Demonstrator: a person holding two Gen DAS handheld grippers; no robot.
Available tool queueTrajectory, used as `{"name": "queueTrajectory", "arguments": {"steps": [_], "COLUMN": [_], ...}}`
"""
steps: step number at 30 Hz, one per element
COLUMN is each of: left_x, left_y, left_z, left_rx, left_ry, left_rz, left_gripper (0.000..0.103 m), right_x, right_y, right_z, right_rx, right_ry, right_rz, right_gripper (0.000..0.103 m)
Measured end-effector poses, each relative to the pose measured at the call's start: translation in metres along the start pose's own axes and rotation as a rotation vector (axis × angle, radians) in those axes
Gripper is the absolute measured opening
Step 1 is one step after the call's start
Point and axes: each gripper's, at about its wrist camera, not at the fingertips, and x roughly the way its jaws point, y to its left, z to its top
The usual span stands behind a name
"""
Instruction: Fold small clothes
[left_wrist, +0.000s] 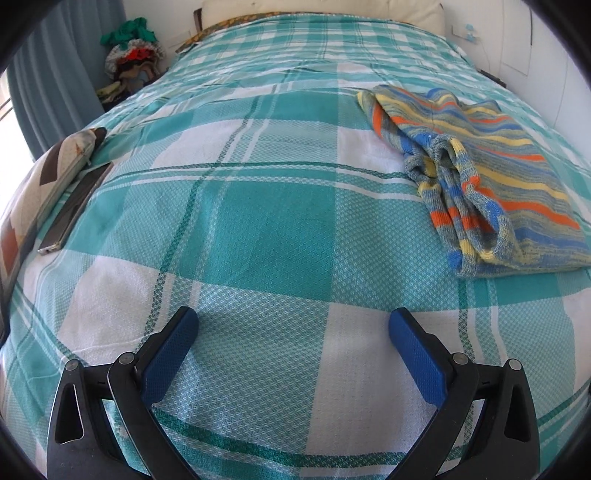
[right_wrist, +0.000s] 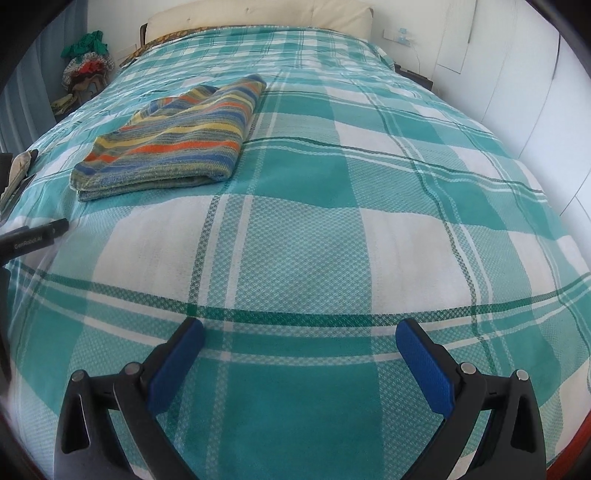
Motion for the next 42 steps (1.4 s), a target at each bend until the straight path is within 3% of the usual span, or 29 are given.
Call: {"name": "queueTrajectory", "arguments": {"steps": [42], "left_x": [0.001], "left_y": [0.001], "left_z": [0.000], "left_rx": [0.002], "left_ry": [0.000], "left_rz": [-0.005], "left_gripper": [0.103], "right_x": [0.011], "right_y": [-0.001], "right_z": [-0.003], "right_rx": [0.033], "right_ry": [0.010], "right_rz": [0.007], "right_gripper": [0.103]}}
